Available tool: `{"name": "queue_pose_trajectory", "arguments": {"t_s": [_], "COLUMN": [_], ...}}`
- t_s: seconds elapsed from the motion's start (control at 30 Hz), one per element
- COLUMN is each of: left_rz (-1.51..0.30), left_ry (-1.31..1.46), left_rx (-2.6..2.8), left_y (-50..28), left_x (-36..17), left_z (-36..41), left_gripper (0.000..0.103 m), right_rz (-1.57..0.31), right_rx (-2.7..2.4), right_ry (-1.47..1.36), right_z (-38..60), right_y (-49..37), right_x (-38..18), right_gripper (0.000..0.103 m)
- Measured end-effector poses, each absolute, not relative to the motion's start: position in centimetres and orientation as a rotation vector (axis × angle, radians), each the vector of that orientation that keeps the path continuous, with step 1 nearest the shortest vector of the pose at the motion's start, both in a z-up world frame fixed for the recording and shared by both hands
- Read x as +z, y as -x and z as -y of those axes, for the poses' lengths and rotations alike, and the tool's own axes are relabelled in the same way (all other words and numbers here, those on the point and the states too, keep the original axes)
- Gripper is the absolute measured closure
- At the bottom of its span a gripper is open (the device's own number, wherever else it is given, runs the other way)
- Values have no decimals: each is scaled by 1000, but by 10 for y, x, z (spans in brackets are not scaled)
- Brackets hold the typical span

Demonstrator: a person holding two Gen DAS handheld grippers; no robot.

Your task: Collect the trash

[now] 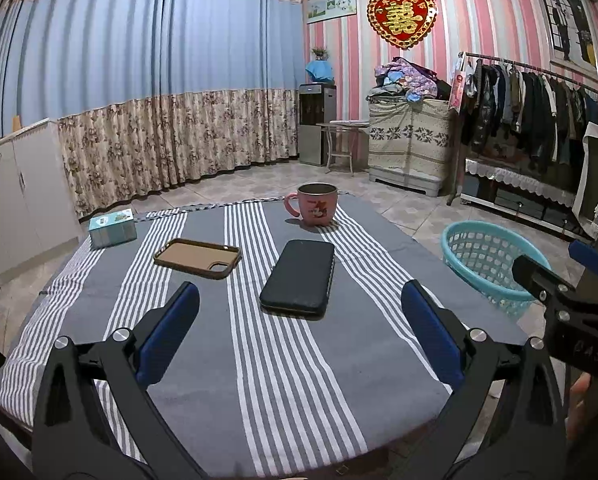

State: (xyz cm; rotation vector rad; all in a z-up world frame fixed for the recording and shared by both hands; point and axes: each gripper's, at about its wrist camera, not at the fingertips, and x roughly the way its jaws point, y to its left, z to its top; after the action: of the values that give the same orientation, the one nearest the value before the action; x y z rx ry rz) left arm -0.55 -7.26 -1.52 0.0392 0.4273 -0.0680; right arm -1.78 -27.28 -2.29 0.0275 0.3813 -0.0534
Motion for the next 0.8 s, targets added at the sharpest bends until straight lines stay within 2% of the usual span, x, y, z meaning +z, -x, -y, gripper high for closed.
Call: {"name": "queue_pose_trajectory", "arguments": {"t_s": [0.8], "left_rz": [-410], "left_ry": [-55], "left_rx": [-69], "left_y": [9], "left_x": [-16], "left_z": [73], "left_gripper": [5], "right_rz": [-365], "right_rx": [-69], "right_ry": [-29], "right_z": [278], "right_y": [14], "right_x": [-18], "right_gripper": [4]}}
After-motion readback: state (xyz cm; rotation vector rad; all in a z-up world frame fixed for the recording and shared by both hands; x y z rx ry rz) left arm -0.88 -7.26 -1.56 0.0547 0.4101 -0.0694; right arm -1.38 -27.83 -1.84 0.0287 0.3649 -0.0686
